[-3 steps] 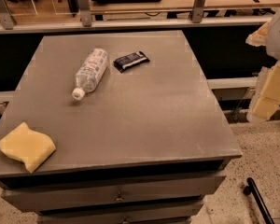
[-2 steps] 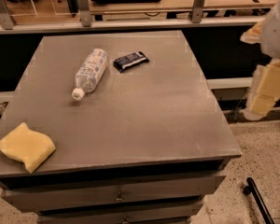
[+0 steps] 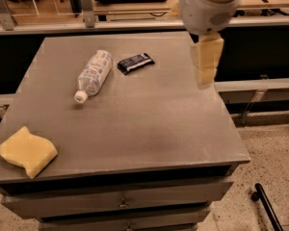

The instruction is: Move blue plastic bottle near sponge

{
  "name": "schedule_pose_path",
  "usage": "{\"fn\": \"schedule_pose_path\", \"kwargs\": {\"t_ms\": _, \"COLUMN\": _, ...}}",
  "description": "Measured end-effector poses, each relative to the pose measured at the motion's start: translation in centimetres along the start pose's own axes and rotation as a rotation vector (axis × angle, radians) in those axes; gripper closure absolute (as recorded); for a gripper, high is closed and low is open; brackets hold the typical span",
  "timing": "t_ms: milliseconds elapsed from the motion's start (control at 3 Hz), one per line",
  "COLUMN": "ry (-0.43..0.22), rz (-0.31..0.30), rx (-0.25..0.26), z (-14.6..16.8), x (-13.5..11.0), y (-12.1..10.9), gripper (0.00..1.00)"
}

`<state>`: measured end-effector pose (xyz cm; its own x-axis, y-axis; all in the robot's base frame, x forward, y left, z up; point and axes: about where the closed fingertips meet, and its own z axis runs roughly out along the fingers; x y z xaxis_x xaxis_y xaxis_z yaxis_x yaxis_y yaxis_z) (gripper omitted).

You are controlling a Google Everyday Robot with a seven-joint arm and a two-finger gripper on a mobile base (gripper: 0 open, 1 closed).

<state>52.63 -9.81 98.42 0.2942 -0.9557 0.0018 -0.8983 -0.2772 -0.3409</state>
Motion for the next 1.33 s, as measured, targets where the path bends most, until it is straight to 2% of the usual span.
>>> {"fn": "schedule_pose_path", "kwargs": {"t_ms": 333, "ry": 0.011, "rz": -0.215, "rx": -0.01, "z": 1.9, "x": -4.5, "y": -3.7, "gripper": 0.0}}
{"fn": "schedule_pose_path", "kwargs": {"t_ms": 667, "ry": -0.003, "rz": -0.393, "rx": -0.045, "z": 5.0, "x": -8.8, "y": -6.2, "gripper": 0.0}}
{"fn": "schedule_pose_path", "kwargs": {"t_ms": 1333, "ry": -0.023, "rz": -0.668, "rx": -0.077, "z": 10.6, "x": -16.4, "y": -8.0, "gripper": 0.0}}
